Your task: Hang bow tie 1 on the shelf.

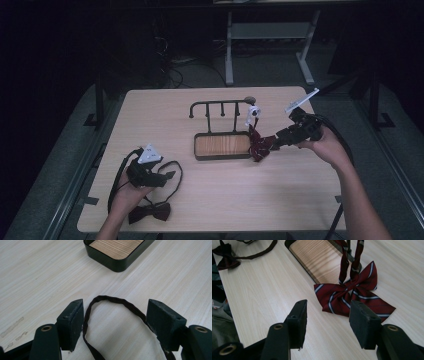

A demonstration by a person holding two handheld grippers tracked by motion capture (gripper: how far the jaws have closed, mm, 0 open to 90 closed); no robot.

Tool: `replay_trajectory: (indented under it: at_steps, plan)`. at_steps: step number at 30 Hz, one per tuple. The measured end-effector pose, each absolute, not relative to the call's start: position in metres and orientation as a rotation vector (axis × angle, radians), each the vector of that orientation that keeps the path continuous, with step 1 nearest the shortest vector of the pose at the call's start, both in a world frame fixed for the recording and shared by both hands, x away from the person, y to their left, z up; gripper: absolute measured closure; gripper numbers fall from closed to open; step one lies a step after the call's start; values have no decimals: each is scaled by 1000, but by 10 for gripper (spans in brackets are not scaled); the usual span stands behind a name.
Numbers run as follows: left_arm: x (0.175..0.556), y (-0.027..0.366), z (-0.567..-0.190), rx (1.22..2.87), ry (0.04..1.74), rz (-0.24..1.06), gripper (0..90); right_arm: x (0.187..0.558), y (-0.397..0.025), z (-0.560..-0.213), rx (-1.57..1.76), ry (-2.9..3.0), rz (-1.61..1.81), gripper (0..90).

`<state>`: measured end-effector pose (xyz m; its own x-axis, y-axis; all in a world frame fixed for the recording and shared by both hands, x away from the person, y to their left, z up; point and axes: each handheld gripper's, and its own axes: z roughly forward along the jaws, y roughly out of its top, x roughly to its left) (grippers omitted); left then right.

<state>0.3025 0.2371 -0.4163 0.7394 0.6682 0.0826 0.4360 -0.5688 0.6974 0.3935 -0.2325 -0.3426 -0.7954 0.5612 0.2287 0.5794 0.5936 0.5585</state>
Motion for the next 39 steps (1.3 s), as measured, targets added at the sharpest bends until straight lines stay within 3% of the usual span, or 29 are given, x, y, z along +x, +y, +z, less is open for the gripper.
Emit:
replay_trajectory:
  at_steps: [39]
  plan:
    - [302, 236, -417, 2256, 825, 447, 309, 361, -248, -386, -1036, -2740, -990, 405]
